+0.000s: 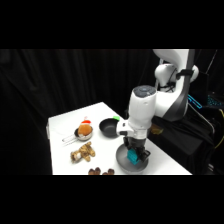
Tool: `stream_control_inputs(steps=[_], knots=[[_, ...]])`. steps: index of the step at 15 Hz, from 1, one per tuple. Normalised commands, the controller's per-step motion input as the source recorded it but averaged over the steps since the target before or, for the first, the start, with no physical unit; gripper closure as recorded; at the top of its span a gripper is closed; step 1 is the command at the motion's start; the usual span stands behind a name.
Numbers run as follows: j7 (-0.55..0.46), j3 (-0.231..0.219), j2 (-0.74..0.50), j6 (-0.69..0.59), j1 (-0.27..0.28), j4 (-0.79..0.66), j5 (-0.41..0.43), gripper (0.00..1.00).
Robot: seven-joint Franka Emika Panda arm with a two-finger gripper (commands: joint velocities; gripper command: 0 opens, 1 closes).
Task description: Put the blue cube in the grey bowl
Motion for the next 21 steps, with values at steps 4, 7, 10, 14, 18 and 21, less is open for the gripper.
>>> stream_control_inputs(steps=[4, 7, 10, 14, 18, 21], knots=[[0.19, -0.169, -0.01, 0.14, 0.199, -0.02, -0.161, 0.24], [0.1, -0.083, -0.1, -0.03, 0.121, -0.02, -0.095, 0.01], [0.02, -0.048, -0.21, -0.15, 0.04, -0.02, -0.058, 0.0], [-0.11, 0.045, -0.36, -0.37, -0.097, -0.02, 0.069, 0.0], [-0.35, 0.178, -0.47, -0.6, -0.245, 0.04, 0.32, 0.0], [-0.32, 0.095, -0.39, -0.61, -0.227, 0.18, 0.289, 0.0]])
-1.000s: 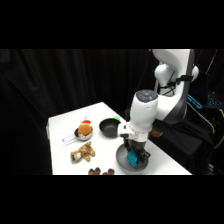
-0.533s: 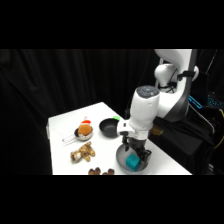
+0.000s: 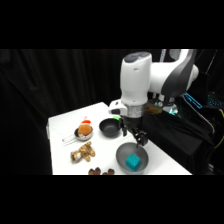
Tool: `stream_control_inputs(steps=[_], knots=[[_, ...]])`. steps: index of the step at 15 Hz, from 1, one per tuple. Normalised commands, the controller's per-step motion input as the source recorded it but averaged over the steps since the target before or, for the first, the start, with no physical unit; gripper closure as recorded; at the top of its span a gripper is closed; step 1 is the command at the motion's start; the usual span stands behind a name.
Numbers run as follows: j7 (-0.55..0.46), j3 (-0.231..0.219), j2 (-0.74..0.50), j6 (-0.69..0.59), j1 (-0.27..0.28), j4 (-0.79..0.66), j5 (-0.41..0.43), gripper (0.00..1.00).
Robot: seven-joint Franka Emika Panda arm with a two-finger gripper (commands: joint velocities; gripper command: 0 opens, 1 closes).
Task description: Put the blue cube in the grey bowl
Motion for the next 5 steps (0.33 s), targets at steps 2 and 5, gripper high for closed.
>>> stream_control_inputs(steps=[2, 5], knots=[[-0.25, 0.043, -0.24, -0.54, -0.195, 0.24, 0.248, 0.0], [0.04, -0.002, -0.14, -0.34, -0.136, 0.22, -0.03, 0.0]])
